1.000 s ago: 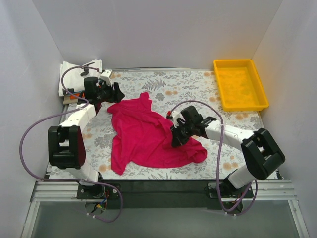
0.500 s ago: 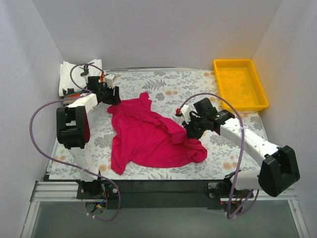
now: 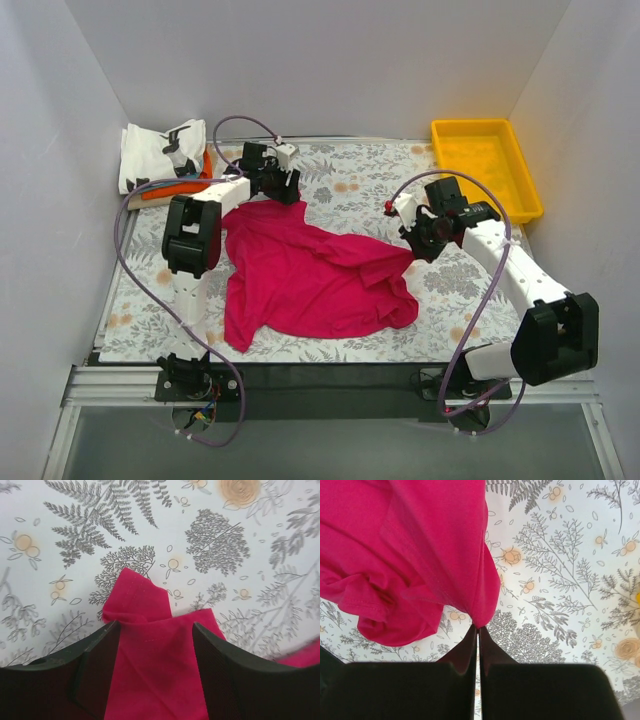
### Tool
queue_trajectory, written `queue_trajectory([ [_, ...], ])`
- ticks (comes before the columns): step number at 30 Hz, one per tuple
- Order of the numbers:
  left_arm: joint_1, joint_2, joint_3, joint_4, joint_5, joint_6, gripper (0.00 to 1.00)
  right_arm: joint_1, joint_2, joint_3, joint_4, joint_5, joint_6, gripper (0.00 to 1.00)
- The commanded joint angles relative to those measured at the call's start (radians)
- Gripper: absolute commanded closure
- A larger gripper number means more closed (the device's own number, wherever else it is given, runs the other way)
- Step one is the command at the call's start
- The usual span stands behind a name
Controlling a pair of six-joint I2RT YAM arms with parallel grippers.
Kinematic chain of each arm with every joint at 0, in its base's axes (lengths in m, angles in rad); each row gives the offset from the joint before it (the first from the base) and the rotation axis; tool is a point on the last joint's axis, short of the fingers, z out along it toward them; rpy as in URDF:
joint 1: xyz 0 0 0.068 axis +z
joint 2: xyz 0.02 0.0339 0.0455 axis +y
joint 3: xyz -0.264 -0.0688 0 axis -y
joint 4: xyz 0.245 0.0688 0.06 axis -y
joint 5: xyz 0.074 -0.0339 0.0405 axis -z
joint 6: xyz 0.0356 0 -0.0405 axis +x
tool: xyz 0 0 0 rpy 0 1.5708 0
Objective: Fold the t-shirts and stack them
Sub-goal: Flatten the tshirt out
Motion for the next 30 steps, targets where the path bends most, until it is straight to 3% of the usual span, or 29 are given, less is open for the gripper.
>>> queue_trajectory([
  [1, -0.025, 0.059, 0.063, -0.017, -0.097, -0.026, 0.46, -0.010, 0.039, 0.104, -0.042, -0.004, -0.078, 0.99],
  [5, -0.035, 0.073, 0.060, -0.015, -0.157, -0.038, 0.66, -0.024, 0.082, 0.170, -0.069, 0.031, -0.136, 0.99],
  [7, -0.033, 0.059, 0.065, -0.011, -0.148, -0.046, 0.92, -0.032, 0.102, 0.222, -0.072, 0.065, -0.150, 0.99],
  [8, -0.013, 0.032, 0.071, -0.006, -0.128, -0.082, 1.00, -0.041, 0.107, 0.253, -0.074, 0.081, -0.161, 0.99],
  [13, 0.131, -0.206, 0.098, -0.026, -0.009, -0.227, 1.00, -0.089, 0.084, 0.347, -0.077, 0.175, -0.253, 0.99],
  [16, 0.221, -0.471, 0.042, -0.008, 0.040, -0.242, 1.00, -0.092, 0.059, 0.411, -0.074, 0.252, -0.312, 0.99],
  [19, 0.221, -0.597, -0.015, -0.001, 0.047, -0.230, 1.00, -0.093, 0.050, 0.455, -0.066, 0.310, -0.343, 0.99],
  [23, 0.255, -0.792, -0.093, 0.023, -0.013, -0.237, 1.00, -0.093, 0.036, 0.569, -0.072, 0.339, -0.362, 0.99],
  [30, 0.258, -1.172, -0.233, 0.052, -0.181, -0.285, 1.00, -0.087, -0.077, 0.733, -0.123, 0.260, -0.339, 0.99],
])
